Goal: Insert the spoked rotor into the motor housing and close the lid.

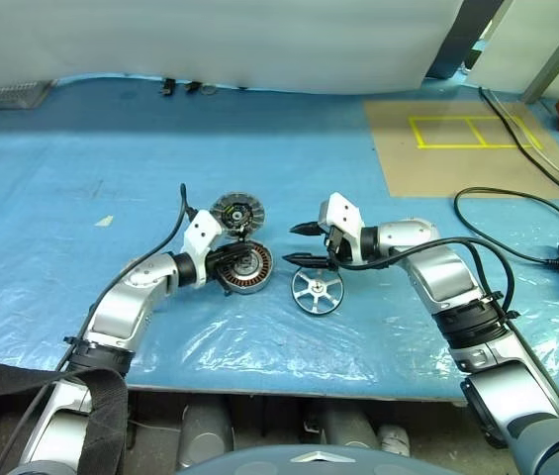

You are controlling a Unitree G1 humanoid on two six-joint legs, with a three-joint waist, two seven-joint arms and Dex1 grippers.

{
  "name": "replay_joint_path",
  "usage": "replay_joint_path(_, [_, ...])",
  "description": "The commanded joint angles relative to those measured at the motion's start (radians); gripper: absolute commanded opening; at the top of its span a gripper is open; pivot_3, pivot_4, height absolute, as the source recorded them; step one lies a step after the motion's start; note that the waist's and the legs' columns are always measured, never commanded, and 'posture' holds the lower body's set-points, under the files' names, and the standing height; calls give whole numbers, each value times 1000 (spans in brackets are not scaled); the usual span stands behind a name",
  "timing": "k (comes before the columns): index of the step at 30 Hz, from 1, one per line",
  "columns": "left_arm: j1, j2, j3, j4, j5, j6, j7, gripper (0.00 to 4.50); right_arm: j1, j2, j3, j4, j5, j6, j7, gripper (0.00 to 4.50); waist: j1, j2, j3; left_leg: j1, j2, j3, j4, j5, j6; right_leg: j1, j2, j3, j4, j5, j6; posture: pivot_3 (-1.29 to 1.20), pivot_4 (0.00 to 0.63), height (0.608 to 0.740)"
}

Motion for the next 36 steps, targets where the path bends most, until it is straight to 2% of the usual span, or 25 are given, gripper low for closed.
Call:
replay_joint_path(1, [-4,29,2,-37,-6,20,-21,16,-13,3,-4,-16,1,-20,-3,2942,0,0,0,0,0,0,0,0,0,0,0,0,0,0,0,0,150,740])
replay_joint_path(10, [18,68,12,-69,-37,55,-55,16,-15,5,-3,-14,1,-21,-5,2942,0,0,0,0,0,0,0,0,0,0,0,0,0,0,0,0,150,740])
replay_joint_path(22, [-17,16,70,-68,-116,86,-19,16,-18,5,-2,-1,-1,-30,-9,2942,0,0,0,0,0,0,0,0,0,0,0,0,0,0,0,0,150,740])
replay_joint_path(36, [17,27,1,-40,-71,75,-34,16,-21,4,4,5,-4,-41,-1,2942,-1,0,0,0,0,0,0,0,0,0,0,0,0,0,0,0,150,740])
